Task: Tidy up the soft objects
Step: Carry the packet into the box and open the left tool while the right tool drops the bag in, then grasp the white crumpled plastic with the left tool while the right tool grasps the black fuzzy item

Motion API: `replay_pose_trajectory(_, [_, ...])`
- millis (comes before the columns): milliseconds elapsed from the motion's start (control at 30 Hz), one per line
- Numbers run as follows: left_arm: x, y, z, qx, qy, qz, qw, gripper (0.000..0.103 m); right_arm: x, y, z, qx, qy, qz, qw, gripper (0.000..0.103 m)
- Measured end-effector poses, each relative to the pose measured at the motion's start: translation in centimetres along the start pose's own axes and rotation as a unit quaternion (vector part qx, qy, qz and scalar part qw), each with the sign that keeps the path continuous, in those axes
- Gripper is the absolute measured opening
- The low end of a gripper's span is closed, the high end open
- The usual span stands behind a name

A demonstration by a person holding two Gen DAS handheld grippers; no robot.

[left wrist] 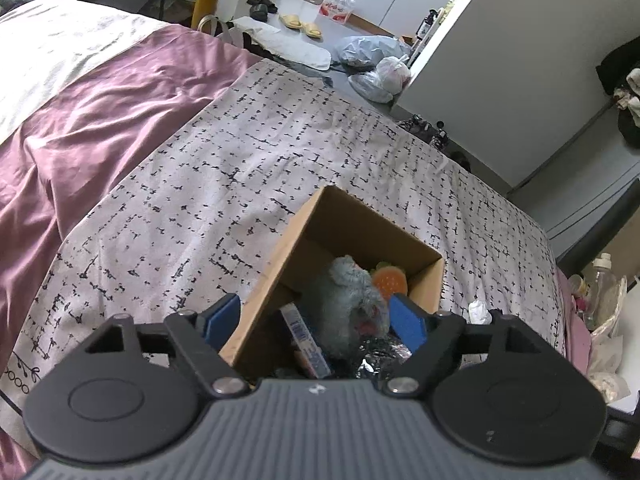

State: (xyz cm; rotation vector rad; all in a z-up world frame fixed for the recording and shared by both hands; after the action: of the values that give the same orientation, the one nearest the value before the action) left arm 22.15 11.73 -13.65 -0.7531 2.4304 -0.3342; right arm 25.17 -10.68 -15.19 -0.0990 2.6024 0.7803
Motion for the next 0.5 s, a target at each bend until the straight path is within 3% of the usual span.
replay_pose_trajectory(300, [0.4,-2.7,0.3,0.003,0.0,0.027,0.9996,0.086,-1.3,-3.4,-2.2,0.022,-0.03,0.009,0.999,0.061])
replay_pose_trajectory(500, [0.8,-5.1,0.4,-0.005,-0.005,0.055,0.9985,0.086,-2.1,-5.7,-3.5,0.031,-0.048,0.004,0.998,0.075])
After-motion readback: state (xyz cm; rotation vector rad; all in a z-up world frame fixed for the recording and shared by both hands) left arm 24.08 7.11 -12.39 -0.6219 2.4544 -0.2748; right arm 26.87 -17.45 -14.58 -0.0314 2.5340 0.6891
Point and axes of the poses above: each gripper's, at about its wrist camera, not at the fingertips, and z roughly the way its jaws point, y to its left, x to its underside, the point moved 5 cm from there along z, roughly the way its jaws point, and after that the axes turned 5 degrees about -z, right-handed, at the moved point
